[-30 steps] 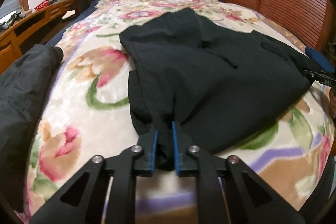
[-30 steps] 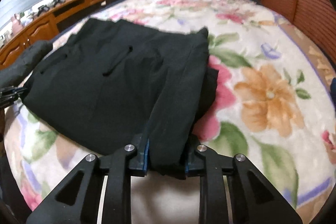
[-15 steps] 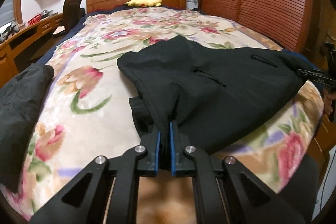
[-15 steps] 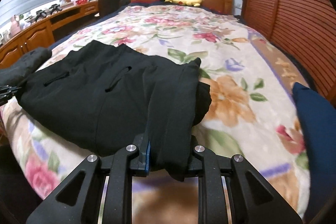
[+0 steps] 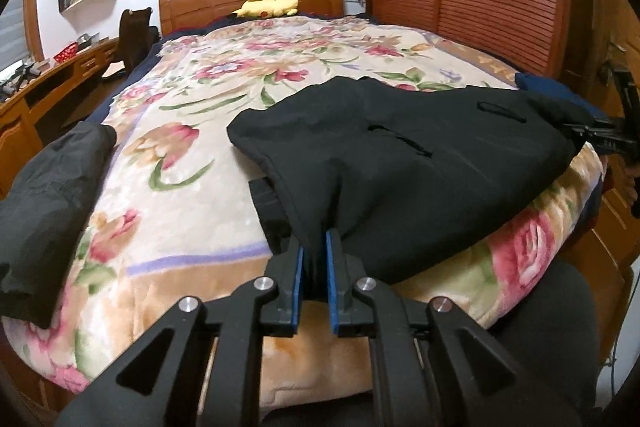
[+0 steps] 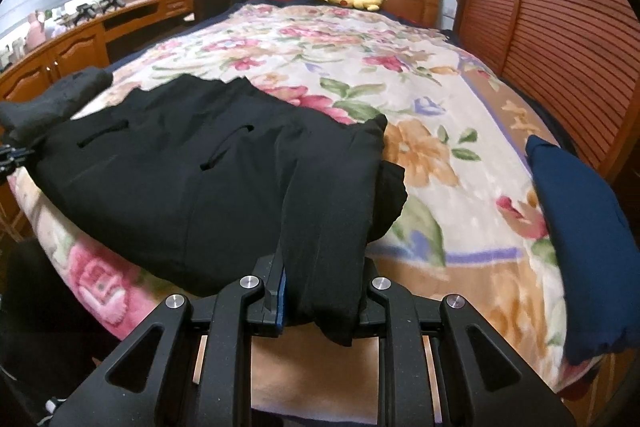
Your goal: Fold large clothes
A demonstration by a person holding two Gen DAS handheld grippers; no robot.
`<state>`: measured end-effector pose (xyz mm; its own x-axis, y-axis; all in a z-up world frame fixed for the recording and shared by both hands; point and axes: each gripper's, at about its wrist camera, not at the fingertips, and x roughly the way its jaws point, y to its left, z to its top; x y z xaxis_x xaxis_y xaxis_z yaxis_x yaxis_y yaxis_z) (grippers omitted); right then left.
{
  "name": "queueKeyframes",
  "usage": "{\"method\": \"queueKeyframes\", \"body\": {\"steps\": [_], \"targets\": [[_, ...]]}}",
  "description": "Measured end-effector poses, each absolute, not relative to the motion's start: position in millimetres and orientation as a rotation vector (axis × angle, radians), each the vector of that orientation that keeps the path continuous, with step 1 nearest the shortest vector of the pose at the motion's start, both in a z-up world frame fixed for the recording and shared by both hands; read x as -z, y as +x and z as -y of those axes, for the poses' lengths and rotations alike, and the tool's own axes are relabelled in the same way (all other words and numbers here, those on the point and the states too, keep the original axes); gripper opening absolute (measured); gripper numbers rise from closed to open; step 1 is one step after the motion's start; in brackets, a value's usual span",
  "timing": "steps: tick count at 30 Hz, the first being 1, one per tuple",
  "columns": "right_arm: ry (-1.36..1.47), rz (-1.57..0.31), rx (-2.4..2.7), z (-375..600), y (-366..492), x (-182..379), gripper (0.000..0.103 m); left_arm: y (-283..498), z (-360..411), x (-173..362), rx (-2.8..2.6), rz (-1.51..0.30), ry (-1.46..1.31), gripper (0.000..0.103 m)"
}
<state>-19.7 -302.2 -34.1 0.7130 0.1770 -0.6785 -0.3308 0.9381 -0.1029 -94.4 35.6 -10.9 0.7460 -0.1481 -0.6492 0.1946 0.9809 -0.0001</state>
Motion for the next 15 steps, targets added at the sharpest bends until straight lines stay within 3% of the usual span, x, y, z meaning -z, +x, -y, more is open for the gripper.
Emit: {"method": "queueKeyframes", "body": {"steps": [7,15], "targets": [[-0.217,-0.766,-0.255,307.3,-17.2,51.8,0.024,-107.2,-32.7,-10.6,0.192,-0.663,0.057,0.026],[-0.202,-0.752,-0.238,306.5,-20.1,51.6,0.028,-100.1,-1.8,-22.9,0.227,-0.637,0.069,0.036]]}}
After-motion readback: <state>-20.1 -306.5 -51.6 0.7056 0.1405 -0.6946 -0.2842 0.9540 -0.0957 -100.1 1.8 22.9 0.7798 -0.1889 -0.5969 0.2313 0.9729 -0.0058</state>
